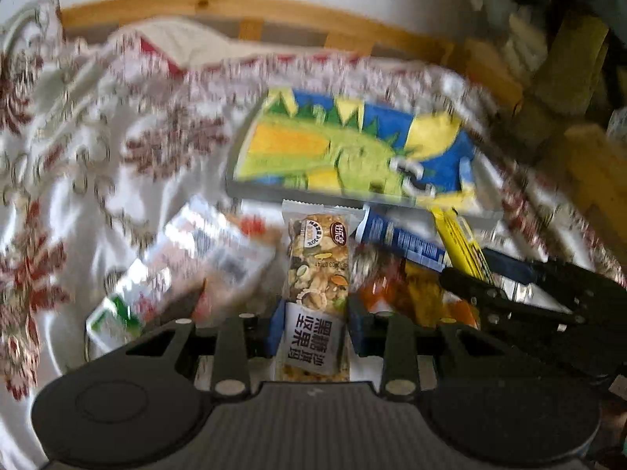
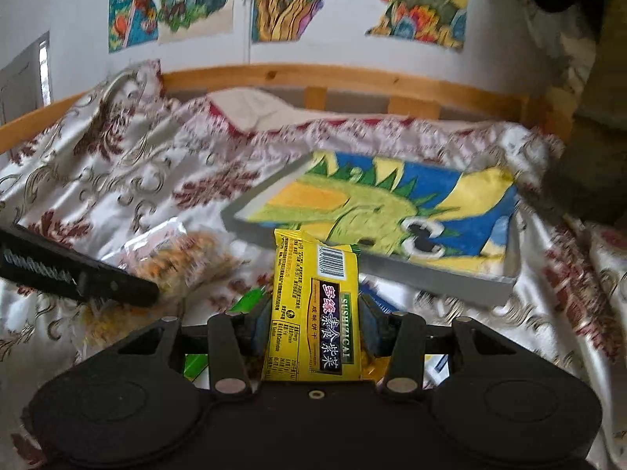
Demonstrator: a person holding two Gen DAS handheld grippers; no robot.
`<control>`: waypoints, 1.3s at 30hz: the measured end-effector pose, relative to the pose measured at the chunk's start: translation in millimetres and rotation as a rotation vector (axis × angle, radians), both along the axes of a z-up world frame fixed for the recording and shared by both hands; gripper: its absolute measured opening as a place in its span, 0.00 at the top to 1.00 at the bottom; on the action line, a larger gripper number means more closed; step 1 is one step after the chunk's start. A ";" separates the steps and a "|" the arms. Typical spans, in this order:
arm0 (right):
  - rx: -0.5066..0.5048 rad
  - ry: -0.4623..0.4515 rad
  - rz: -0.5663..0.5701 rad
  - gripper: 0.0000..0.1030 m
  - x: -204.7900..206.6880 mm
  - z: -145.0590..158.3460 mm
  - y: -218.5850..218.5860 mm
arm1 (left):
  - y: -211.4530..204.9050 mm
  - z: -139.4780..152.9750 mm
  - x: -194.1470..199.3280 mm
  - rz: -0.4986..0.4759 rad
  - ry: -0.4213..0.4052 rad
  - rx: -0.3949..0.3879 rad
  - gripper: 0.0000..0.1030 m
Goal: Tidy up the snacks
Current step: 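Carry both snacks over the dinosaur tray and open both tools to drop them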
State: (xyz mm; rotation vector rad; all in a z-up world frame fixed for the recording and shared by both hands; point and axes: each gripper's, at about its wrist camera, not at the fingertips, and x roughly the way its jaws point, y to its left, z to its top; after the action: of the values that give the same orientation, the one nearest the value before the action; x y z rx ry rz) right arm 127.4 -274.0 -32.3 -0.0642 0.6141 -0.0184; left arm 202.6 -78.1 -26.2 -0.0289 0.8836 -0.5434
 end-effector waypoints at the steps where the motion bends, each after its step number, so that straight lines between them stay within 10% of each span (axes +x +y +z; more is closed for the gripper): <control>1: -0.007 -0.019 -0.005 0.54 0.9 1.6 -1.8 | -2.5 3.5 1.8 0.007 -0.022 -0.011 0.65; 9: -0.072 -0.173 -0.064 0.54 29.8 9.0 -25.7 | -41.9 29.7 42.0 0.029 -0.178 -0.090 0.65; 19: -0.169 -0.262 -0.213 0.54 89.5 1.8 -87.5 | -122.8 9.9 137.0 0.117 -0.163 -0.178 0.65; 27: 0.049 -0.131 -0.323 0.54 128.5 -30.8 -132.2 | -170.5 -24.7 167.9 0.077 -0.108 -0.111 0.65; 39: 0.075 -0.016 -0.355 0.52 146.7 -56.9 -135.0 | -196.1 -50.5 177.9 0.049 -0.065 0.017 0.64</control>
State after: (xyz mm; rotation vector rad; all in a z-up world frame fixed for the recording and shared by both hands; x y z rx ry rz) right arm 274.1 -409.1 -89.2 0.1183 0.6031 -0.3385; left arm 380.6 -274.3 -76.7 -0.0178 0.8223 -0.4882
